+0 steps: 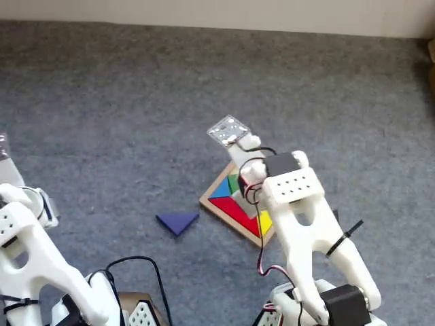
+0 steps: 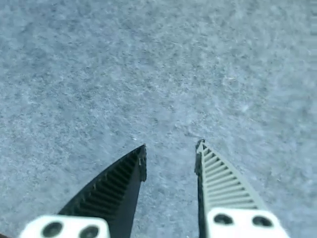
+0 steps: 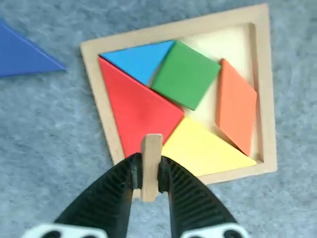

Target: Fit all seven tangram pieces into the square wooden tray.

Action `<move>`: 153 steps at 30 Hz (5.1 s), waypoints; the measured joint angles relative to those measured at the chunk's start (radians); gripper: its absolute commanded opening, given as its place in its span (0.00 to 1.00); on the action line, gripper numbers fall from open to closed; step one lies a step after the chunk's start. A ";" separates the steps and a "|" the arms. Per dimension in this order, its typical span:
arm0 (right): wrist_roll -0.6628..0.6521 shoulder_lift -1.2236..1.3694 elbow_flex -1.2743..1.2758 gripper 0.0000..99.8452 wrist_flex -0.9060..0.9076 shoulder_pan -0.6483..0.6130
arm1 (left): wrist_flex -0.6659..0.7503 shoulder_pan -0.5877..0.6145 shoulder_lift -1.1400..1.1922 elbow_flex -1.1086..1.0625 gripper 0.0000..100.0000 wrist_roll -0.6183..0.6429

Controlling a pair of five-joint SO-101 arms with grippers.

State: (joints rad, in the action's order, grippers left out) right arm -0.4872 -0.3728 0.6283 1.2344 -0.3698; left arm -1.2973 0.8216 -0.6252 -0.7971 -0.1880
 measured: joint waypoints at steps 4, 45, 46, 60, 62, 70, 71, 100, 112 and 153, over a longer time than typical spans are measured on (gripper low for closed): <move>-0.040 -0.002 0.000 0.01 -0.005 0.055 | 0.003 -0.087 0.000 -0.048 0.17 0.005; -0.123 0.342 -0.176 0.01 -0.146 0.137 | 0.259 -0.319 -0.003 -0.293 0.17 0.106; -0.123 0.342 -0.176 0.01 -0.149 0.137 | 0.259 -0.319 -0.003 -0.293 0.17 0.106; -0.123 0.365 -0.176 0.01 -0.149 0.107 | 0.259 -0.319 -0.003 -0.302 0.17 0.106; -0.123 0.407 -0.180 0.01 -0.157 0.104 | 0.259 -0.319 -0.003 -0.302 0.17 0.106; -0.124 0.491 -0.264 0.18 -0.110 0.101 | 0.259 -0.324 -0.003 -0.302 0.18 0.106; -0.124 0.494 -0.284 0.20 -0.087 0.100 | 0.259 -0.324 -0.003 -0.302 0.18 0.106; -0.135 0.493 -0.534 0.01 0.133 0.186 | 0.279 -0.324 -0.003 -0.302 0.18 0.106; -0.094 0.292 -0.385 0.28 0.133 -0.160 | 0.279 -0.226 -0.003 -0.302 0.18 0.106; -0.215 0.841 -0.623 0.21 0.055 -0.611 | 0.279 -0.106 -0.003 -0.292 0.18 0.166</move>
State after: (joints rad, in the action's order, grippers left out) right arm -0.7020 0.4680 0.0054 1.2896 -0.9805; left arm -1.0180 0.7158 -0.6283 -1.0886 -0.0222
